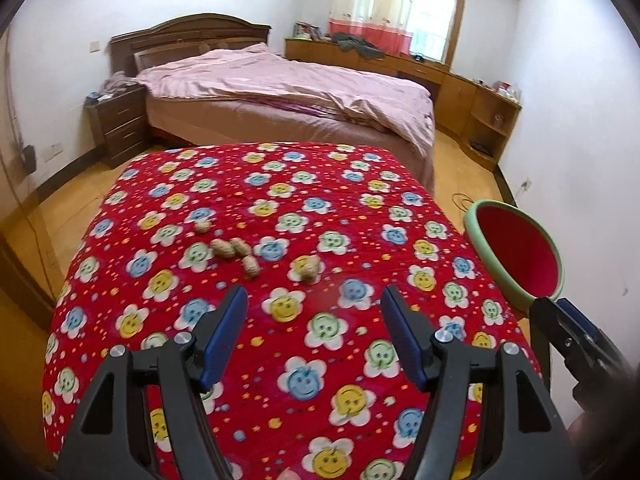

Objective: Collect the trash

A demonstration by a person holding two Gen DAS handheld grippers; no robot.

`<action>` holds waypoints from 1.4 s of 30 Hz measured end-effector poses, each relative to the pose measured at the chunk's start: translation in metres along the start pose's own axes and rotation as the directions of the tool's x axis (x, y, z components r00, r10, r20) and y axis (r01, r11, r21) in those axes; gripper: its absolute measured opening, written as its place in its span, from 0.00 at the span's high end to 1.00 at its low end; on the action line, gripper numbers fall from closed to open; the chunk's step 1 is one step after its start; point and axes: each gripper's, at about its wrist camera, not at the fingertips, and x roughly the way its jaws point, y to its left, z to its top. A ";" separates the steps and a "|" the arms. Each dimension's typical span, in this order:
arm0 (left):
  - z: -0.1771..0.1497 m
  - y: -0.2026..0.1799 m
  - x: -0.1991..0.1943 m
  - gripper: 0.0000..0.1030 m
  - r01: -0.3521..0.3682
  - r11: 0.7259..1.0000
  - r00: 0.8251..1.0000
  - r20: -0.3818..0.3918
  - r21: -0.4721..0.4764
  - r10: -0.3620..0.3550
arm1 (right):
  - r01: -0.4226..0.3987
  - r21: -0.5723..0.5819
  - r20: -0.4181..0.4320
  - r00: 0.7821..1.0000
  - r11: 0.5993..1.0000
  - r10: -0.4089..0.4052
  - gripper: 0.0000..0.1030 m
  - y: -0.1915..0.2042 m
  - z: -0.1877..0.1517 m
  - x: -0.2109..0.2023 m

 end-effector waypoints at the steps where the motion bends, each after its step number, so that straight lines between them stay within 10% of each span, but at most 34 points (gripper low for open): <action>1: -0.003 0.004 -0.001 0.33 -0.014 1.000 1.000 0.008 -0.007 0.014 | -0.002 -0.005 0.000 1.000 1.000 0.002 0.20 0.002 -0.001 0.000; 42: -0.020 0.032 0.002 0.33 -0.123 0.989 0.991 0.042 -0.084 0.127 | -0.011 -0.028 -0.027 1.000 1.000 0.010 0.17 0.015 -0.020 0.015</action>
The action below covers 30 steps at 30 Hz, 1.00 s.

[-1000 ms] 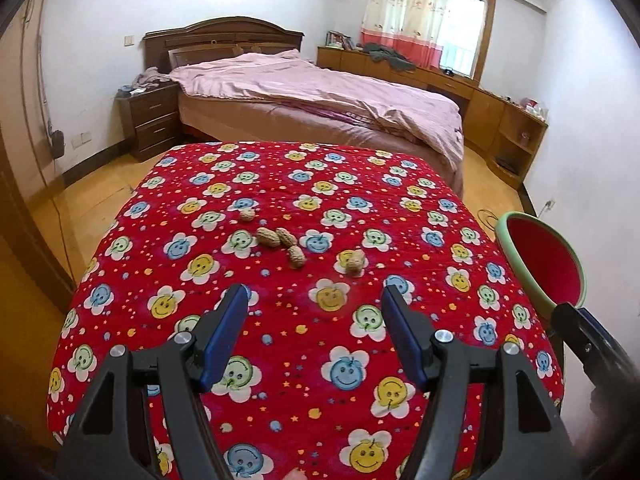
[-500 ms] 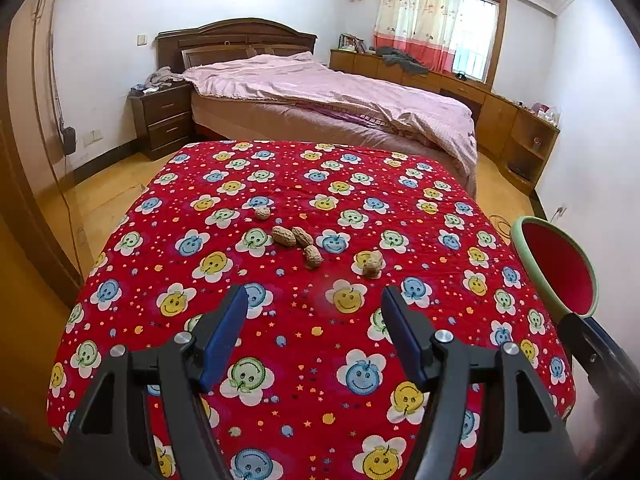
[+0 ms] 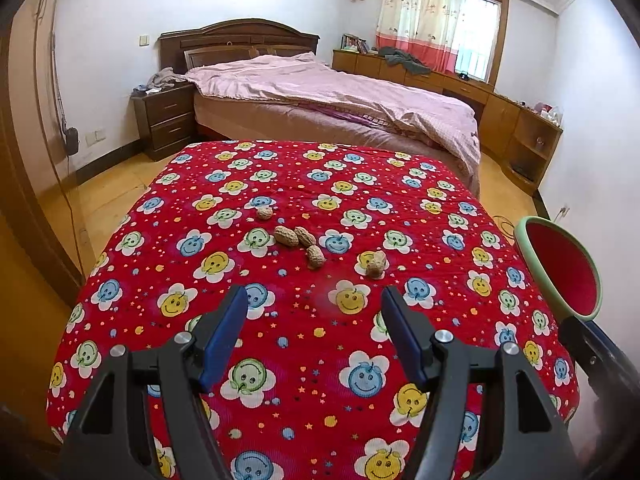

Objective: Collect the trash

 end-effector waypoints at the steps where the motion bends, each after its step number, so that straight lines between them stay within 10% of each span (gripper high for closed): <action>1: 0.000 0.000 0.000 0.33 0.000 1.000 1.000 0.000 0.000 0.000 | 0.000 0.001 0.000 1.000 1.000 0.000 0.17 0.000 0.000 0.000; 30: 0.001 0.003 0.001 0.33 -0.004 1.000 1.000 0.004 0.001 0.004 | -0.001 -0.001 0.001 1.000 1.000 0.001 0.17 0.000 0.001 0.000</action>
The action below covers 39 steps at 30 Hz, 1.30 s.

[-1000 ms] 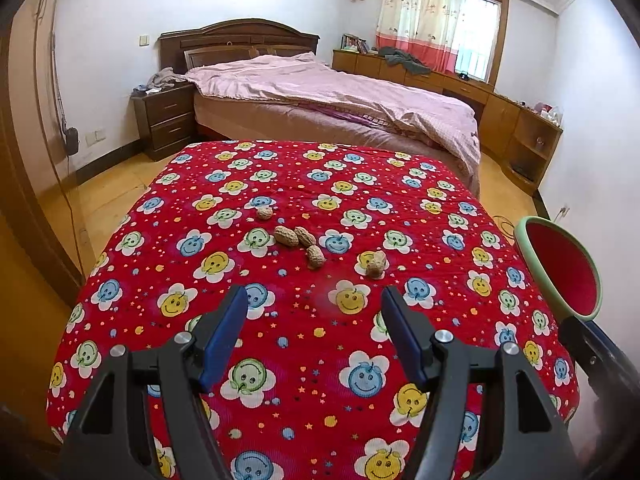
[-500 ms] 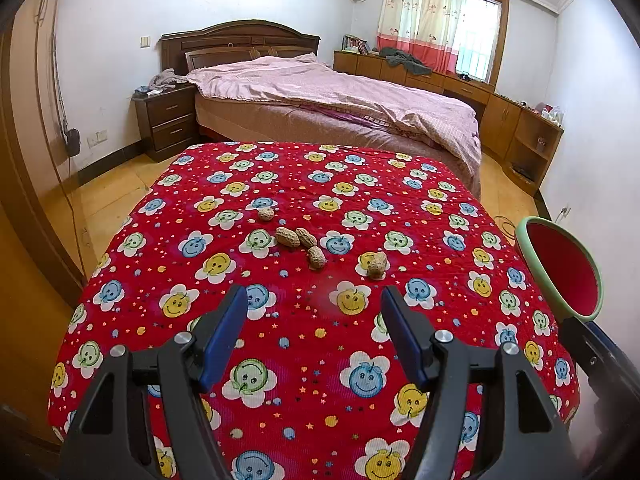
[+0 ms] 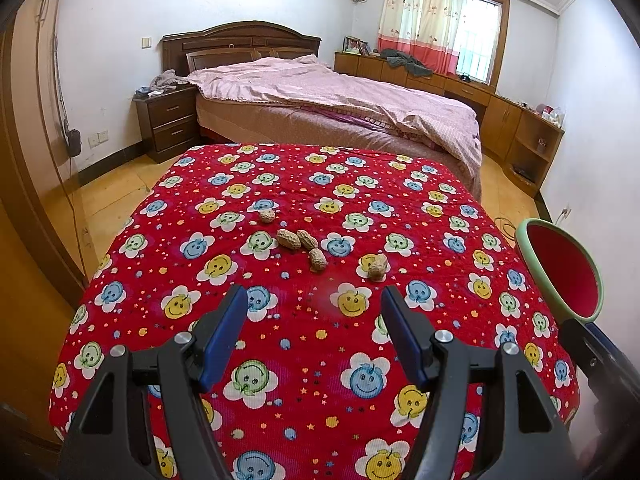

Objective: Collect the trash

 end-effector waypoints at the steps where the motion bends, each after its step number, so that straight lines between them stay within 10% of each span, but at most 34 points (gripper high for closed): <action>1: 0.000 0.000 0.000 0.33 0.000 1.000 1.000 0.001 0.000 0.000 | 0.000 0.000 0.000 1.000 1.000 0.000 0.17 0.000 0.000 0.000; 39: 0.004 0.000 -0.002 0.33 -0.001 1.000 1.000 0.007 0.002 0.001 | 0.000 0.000 0.008 1.000 1.000 0.000 0.17 0.000 0.003 -0.002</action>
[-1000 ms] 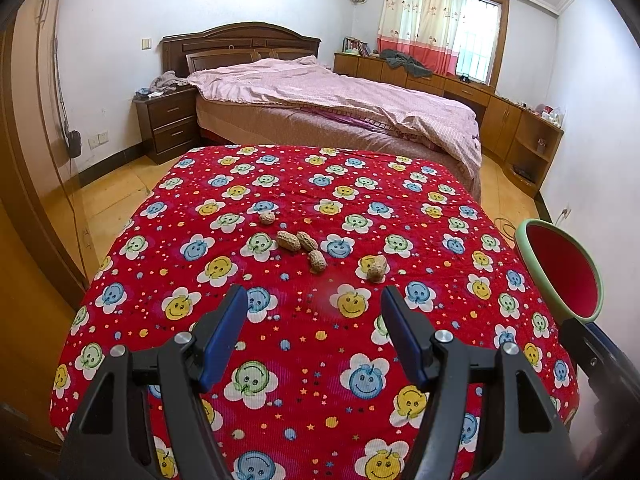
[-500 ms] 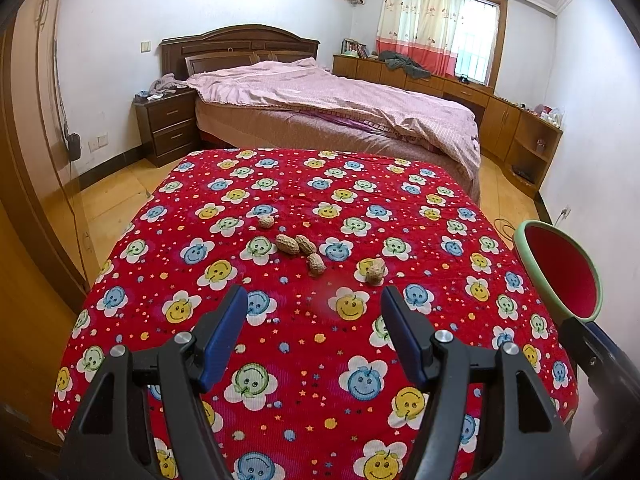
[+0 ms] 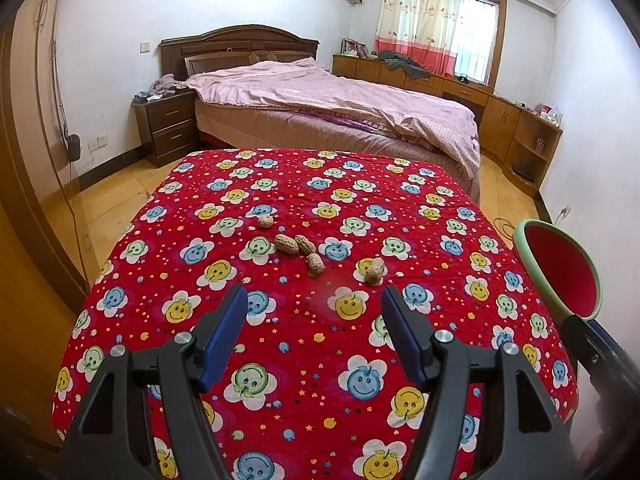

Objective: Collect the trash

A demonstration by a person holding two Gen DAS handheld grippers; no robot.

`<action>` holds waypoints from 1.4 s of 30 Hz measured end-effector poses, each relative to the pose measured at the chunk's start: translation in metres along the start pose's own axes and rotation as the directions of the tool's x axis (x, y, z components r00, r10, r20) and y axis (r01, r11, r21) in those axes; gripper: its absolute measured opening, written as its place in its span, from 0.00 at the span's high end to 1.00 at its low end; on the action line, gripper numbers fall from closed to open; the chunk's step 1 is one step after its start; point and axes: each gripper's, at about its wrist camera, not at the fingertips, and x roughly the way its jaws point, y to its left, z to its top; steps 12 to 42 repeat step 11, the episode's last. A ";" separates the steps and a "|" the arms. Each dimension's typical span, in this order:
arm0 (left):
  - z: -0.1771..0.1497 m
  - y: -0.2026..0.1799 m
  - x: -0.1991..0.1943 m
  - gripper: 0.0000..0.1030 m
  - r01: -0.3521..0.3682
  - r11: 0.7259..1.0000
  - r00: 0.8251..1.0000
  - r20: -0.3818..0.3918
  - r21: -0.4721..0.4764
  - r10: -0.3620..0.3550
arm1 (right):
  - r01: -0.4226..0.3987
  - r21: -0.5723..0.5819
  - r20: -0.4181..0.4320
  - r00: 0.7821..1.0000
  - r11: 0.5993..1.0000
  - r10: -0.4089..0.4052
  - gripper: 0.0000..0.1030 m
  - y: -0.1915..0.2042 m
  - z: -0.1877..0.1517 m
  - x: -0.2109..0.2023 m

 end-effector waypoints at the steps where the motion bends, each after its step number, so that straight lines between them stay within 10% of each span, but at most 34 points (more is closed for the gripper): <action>1: -0.001 -0.001 -0.001 0.33 0.000 1.000 1.000 -0.001 -0.001 0.000 | -0.001 0.001 -0.001 1.000 1.000 0.001 0.17 0.000 0.000 0.000; 42: 0.000 -0.001 -0.001 0.33 0.002 1.000 1.000 -0.002 0.001 -0.002 | -0.001 0.000 0.000 1.000 1.000 0.001 0.17 0.001 0.000 0.000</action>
